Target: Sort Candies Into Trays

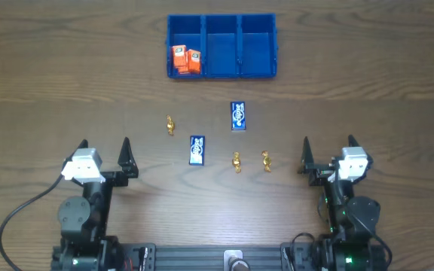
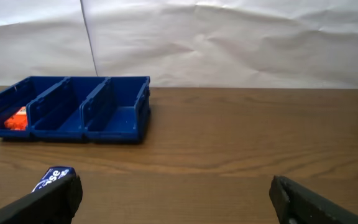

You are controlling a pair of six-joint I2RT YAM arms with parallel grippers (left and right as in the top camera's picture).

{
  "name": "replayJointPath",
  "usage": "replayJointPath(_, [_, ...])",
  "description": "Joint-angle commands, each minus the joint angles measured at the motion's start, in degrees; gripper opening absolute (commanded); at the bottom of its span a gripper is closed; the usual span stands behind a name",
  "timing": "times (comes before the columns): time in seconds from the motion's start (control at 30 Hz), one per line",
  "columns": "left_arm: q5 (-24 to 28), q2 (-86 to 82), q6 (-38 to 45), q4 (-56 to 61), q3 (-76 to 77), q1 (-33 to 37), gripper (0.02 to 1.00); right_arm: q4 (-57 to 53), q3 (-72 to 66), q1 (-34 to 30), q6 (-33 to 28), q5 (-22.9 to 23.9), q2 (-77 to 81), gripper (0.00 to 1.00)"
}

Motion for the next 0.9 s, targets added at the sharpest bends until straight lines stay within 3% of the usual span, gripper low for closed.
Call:
replayJointPath(0.03, [0.59,-0.48,0.85,-2.64,-0.74,0.28,0.996,4.11,-0.22,0.2,2.89,-0.2,-0.42,0.998])
replayJointPath(0.13, [0.59,-0.48,0.83,-2.64,-0.74,0.28,0.998,6.45,0.31,0.22,15.02,-0.55,-0.04,0.998])
replayJointPath(0.17, [0.59,-0.48,0.83,-2.64,-0.74,0.28,0.998,6.14,0.94,0.17,16.09,-0.94,0.46,0.998])
replayJointPath(0.63, [0.59,-0.48,0.83,-2.62,-0.74,0.28,0.998,-18.99,43.67,1.18,14.51,-19.63,42.91,0.998])
replayJointPath(0.77, [0.59,-0.48,0.83,-2.62,-0.74,0.28,0.996,-26.82,54.29,7.72,14.62,-18.78,56.0,0.998])
replayJointPath(0.9, [0.59,-0.48,0.85,-2.64,-0.74,0.28,0.996,-34.4,64.22,19.87,18.34,-11.67,69.35,0.998])
